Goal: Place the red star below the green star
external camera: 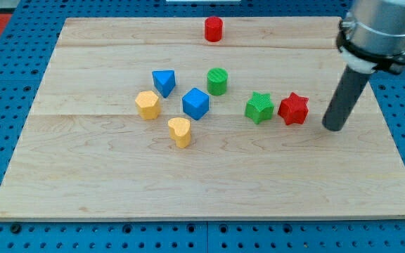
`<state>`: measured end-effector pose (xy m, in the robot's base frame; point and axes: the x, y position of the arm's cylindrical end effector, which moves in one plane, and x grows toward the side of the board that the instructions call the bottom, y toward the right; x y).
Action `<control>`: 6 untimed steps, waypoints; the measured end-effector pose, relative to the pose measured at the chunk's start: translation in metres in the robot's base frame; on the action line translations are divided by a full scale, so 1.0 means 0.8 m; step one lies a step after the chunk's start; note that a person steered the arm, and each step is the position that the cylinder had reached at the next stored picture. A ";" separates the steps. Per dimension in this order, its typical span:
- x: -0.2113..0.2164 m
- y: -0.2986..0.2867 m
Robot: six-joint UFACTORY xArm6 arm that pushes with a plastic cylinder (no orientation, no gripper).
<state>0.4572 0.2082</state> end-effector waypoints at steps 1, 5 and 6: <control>-0.054 0.000; 0.030 -0.054; 0.048 -0.090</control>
